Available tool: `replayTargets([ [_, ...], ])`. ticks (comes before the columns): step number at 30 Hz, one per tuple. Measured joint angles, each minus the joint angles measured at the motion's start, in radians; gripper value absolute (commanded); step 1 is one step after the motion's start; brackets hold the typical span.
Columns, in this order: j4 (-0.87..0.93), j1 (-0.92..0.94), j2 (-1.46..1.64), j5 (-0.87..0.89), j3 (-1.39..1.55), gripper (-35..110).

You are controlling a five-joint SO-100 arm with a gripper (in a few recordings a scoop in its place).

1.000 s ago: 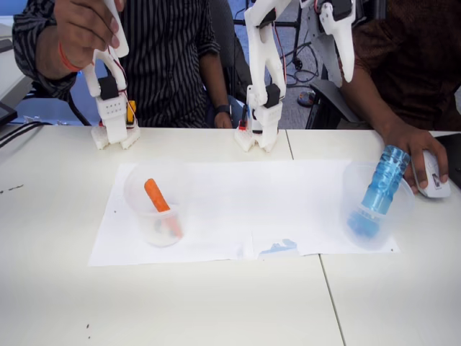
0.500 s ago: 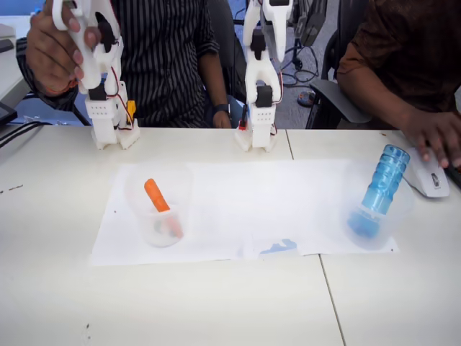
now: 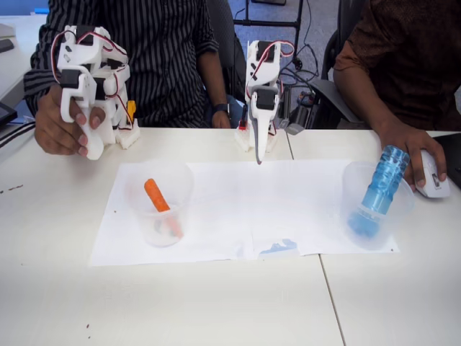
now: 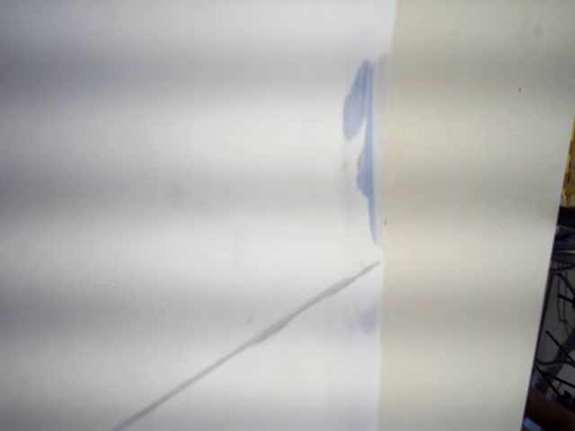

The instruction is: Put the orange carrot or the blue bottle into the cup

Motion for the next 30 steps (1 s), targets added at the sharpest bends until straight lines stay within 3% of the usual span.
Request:
replayTargets([
  [10, -0.11, -0.005, 0.0, -0.002, 0.169, 13],
  [30, -0.117, -0.055, 0.0, -0.002, 0.222, 14],
])
